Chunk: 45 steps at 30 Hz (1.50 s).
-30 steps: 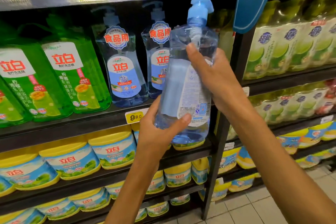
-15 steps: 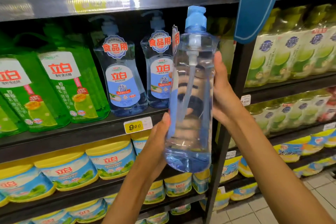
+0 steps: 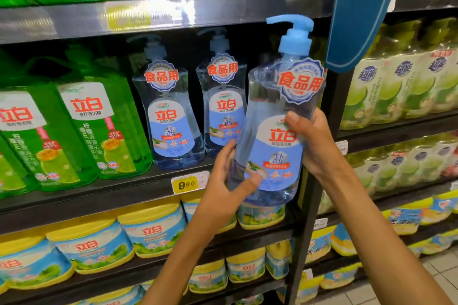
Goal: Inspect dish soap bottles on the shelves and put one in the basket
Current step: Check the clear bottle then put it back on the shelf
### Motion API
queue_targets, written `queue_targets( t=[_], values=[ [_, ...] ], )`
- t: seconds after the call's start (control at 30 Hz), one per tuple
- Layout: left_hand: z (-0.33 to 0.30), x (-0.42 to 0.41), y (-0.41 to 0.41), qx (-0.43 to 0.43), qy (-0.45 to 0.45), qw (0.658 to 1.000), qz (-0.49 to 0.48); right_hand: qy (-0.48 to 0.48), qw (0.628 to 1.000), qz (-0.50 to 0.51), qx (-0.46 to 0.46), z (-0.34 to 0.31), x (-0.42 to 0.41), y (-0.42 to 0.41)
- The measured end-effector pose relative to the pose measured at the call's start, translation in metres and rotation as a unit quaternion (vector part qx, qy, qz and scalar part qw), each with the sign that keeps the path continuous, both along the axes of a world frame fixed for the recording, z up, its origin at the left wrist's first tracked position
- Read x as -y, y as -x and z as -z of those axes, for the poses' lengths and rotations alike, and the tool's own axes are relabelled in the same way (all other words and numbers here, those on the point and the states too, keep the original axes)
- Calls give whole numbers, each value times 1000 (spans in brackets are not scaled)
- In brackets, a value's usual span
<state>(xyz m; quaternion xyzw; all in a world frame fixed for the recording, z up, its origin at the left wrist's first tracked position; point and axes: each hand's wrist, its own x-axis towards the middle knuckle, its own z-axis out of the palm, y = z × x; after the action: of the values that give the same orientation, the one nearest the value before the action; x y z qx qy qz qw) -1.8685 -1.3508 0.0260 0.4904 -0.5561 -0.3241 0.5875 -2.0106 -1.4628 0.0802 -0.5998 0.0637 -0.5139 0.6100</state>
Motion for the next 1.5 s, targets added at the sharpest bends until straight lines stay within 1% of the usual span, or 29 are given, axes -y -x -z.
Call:
queue_targets(
  t=[0.1,0.17,0.23,0.3,0.37,0.5,0.57,0.67,0.73,0.8,0.93,1.07,1.17,1.37,1.5],
  values=[
    [4,12,0,9,-11,1000,26,-7,1000,-10,-15,7,1,2],
    [8,17,-2,15,-3,1000,19,-7,999,-4,-45,12,2,4],
    [12,19,-5,42,15,999,-2,1,996,3,-84,15,4,12],
    [14,20,-8,63,43,997,-29,55,991,-33,-120,13,4,20],
    [12,21,-12,75,67,993,-53,93,986,-50,-133,9,1,26],
    [2,24,-16,101,103,988,-63,91,988,-65,-102,8,4,26],
    [4,26,-11,73,91,992,-53,78,992,-68,-78,7,7,21],
    [15,35,-1,9,53,997,-47,24,999,-31,-28,11,21,11],
    [17,40,7,-15,26,999,-44,-1,1000,-11,-26,14,25,5],
    [17,47,10,-22,14,998,-48,-17,999,17,-24,16,29,0],
    [7,63,11,13,9,997,-73,-14,997,70,-11,12,41,1],
    [-5,79,18,28,35,994,-97,9,994,107,-15,1,55,3],
    [-9,87,28,34,35,993,-104,29,991,128,-19,-3,62,8],
    [-3,103,39,48,0,988,-148,51,990,122,-47,-1,76,8],
    [2,114,44,81,18,980,-183,61,988,125,-66,-1,84,6]
  ],
)
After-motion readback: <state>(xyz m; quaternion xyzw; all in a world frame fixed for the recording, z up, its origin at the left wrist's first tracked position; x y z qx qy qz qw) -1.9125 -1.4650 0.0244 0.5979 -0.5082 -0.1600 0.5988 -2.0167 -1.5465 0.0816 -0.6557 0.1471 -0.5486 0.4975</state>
